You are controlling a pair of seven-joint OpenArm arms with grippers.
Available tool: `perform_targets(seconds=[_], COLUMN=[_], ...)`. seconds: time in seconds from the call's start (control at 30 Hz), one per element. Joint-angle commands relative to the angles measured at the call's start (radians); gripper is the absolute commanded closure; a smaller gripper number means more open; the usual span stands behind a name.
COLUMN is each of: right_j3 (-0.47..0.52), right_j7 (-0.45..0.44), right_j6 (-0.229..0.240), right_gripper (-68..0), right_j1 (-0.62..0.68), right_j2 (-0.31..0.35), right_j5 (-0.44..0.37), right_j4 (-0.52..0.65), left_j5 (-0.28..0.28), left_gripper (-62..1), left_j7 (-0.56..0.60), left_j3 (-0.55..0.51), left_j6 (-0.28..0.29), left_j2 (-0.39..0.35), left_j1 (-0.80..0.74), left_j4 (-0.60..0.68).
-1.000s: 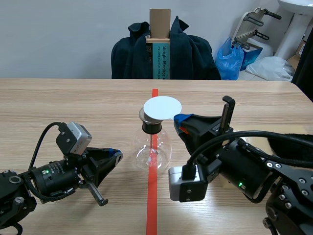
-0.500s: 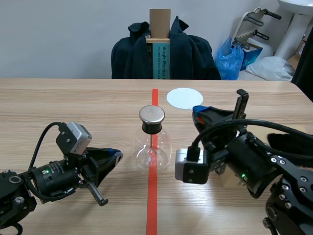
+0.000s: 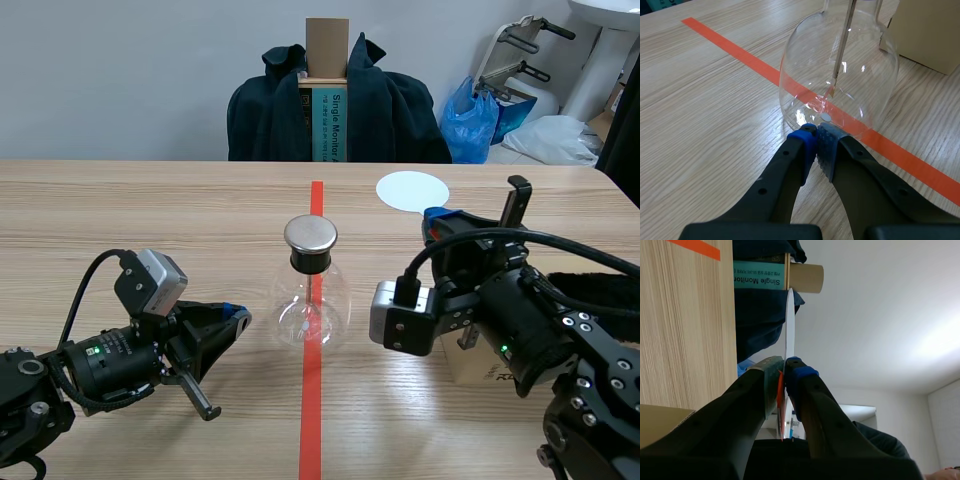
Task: Do the electroscope experiment.
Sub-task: 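Move the plate toward and away from the electroscope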
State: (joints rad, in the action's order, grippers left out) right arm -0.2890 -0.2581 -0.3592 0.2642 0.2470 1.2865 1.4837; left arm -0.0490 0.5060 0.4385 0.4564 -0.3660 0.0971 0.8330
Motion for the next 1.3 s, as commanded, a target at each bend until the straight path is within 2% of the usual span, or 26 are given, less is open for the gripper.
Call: perform_targets(seconds=[0.0, 0.43, 0.63, 1.03, 1.27], right_j3=[0.009, 0.008, 0.008, 0.008, 0.009], right_j7=[-0.024, -0.287, -0.359, -0.385, -0.283], right_j6=[-0.014, -0.014, -0.014, -0.014, -0.014], right_gripper=[-0.8, -0.8, -0.8, -0.8, -0.8], right_j1=[-0.012, -0.012, -0.012, -0.012, -0.012], right_j2=[0.013, 0.013, 0.013, 0.013, 0.013], right_j5=[-0.006, -0.006, -0.006, -0.006, -0.006], right_j4=[0.026, 0.026, 0.026, 0.026, 0.026], left_j5=[-0.009, -0.009, -0.009, -0.009, -0.009], left_gripper=[-3.2, -3.2, -3.2, -3.2, -3.2], left_j7=[0.014, 0.014, 0.015, 0.014, 0.014], left_j3=[-0.001, -0.001, -0.001, -0.001, -0.001], left_j6=[0.002, 0.002, 0.002, 0.002, 0.002], left_j2=[0.002, 0.002, 0.002, 0.002, 0.002], left_j1=[0.005, 0.005, 0.003, 0.003, 0.003], left_j4=[0.017, 0.017, 0.017, 0.017, 0.017])
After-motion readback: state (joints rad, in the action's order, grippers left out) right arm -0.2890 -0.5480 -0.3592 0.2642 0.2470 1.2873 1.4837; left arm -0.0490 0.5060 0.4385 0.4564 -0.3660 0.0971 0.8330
